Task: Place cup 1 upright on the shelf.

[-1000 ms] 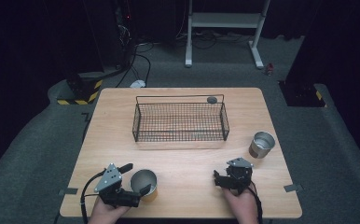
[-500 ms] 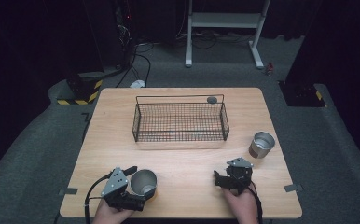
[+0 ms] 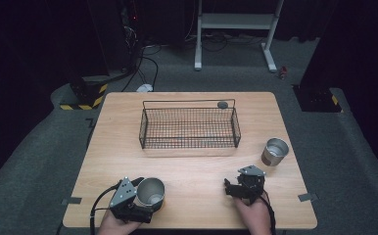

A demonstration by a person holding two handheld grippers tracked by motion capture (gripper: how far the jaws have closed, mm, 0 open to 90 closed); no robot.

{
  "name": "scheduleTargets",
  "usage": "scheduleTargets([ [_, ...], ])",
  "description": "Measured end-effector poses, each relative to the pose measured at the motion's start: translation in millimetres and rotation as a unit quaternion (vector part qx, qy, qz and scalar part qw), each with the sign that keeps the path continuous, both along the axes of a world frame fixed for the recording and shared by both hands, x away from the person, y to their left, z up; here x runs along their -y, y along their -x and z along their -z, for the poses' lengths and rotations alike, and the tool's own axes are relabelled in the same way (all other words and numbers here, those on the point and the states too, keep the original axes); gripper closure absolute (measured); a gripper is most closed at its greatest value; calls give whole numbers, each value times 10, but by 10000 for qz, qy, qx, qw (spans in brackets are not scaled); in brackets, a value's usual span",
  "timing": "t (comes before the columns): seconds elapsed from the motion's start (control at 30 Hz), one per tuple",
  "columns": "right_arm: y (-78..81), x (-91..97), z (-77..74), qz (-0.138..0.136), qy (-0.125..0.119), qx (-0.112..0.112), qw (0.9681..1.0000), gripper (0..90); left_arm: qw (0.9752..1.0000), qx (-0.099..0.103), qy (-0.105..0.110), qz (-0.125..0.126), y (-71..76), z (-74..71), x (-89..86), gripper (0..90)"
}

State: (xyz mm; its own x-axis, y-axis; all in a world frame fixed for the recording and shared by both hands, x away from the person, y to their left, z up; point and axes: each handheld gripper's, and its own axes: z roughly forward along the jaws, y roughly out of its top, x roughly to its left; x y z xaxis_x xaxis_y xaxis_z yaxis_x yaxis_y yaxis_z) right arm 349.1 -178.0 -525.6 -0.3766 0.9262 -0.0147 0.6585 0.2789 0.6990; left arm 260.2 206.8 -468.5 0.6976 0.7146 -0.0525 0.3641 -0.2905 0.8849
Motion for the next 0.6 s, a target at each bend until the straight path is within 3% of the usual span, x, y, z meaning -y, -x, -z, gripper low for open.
scheduleTargets([
  [0.6, 0, -1, 1, -3, -2, 8, 10000, 92, 9998, -46, -159, 83, 13, 83, 23, 6],
])
